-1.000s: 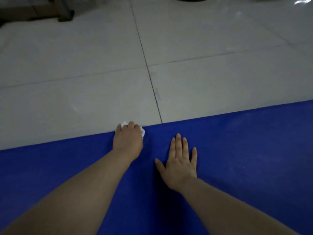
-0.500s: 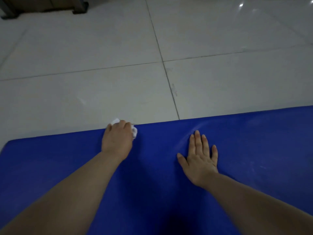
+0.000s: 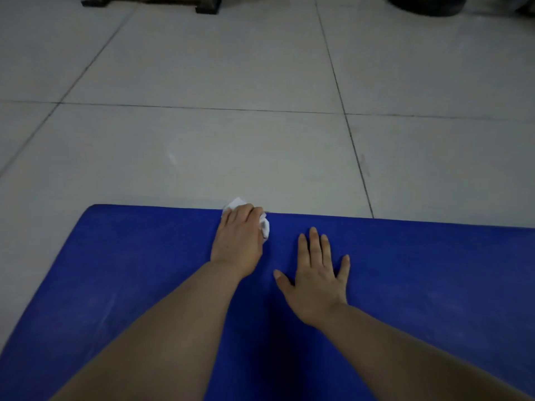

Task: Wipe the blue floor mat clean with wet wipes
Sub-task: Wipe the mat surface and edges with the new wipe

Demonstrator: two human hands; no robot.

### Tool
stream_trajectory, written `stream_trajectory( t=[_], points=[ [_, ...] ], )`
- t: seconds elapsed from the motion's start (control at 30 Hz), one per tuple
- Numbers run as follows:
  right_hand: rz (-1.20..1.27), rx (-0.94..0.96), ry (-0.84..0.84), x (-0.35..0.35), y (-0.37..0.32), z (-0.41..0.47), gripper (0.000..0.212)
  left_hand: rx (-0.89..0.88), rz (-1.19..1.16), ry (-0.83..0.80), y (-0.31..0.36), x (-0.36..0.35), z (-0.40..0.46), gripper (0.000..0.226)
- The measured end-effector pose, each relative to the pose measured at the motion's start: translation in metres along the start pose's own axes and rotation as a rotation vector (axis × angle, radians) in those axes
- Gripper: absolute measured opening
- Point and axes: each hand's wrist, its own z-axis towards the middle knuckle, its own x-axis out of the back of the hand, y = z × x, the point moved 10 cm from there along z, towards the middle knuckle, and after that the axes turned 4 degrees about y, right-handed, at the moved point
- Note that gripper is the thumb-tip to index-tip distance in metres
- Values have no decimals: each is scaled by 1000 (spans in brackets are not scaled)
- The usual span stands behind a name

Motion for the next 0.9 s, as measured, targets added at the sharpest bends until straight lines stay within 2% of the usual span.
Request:
stream_trajectory(
  t=[0.23, 0.47, 0.57, 0.67, 0.9],
  points=[
    [-19, -31, -86, -16, 1, 1, 88, -37, -29, -5, -5, 5, 1, 34],
    [3, -42, -226, -21, 2, 4, 85, -70, 85, -33, -75, 47, -6, 24],
    [3, -41, -274, -22, 1, 4, 92, -4, 92, 34, -115, 65, -14, 21],
    [-16, -51, -313, -21, -2, 3, 100, 98, 54, 77, -126, 63, -18, 14],
    [-30, -47, -400, -23, 0, 3, 119, 141, 113, 38, -127, 55, -16, 16]
  ],
)
